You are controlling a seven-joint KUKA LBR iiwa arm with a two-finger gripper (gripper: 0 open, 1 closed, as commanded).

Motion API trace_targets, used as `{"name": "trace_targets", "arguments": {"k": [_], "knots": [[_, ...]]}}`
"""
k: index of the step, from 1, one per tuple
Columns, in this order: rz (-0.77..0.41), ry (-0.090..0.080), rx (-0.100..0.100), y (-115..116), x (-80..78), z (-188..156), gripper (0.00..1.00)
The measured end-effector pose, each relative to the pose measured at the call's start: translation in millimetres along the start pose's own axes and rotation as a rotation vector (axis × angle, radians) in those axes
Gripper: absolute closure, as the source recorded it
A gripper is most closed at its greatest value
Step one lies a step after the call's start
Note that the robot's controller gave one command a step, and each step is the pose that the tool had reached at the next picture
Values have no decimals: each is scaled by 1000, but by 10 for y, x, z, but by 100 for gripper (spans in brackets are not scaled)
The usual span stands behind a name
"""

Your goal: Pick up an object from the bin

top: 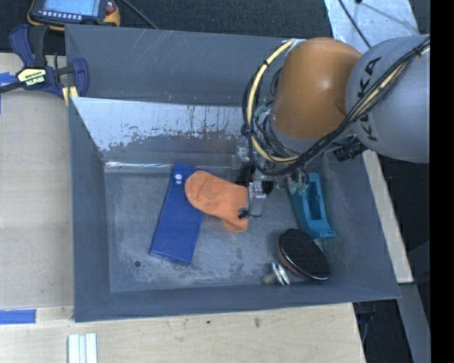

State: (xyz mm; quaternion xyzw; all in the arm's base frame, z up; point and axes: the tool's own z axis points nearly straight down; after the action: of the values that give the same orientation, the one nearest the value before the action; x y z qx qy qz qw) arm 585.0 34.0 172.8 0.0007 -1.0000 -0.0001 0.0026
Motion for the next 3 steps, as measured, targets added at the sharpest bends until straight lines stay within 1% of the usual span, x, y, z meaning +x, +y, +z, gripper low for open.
{"name": "trace_targets", "arguments": {"k": [1,2,3], "knots": [[1,-8,0,-1,-15,-51,0],[35,-15,-1,-11,-101,436,0],[-27,-9,0,140,-426,722,100]]}}
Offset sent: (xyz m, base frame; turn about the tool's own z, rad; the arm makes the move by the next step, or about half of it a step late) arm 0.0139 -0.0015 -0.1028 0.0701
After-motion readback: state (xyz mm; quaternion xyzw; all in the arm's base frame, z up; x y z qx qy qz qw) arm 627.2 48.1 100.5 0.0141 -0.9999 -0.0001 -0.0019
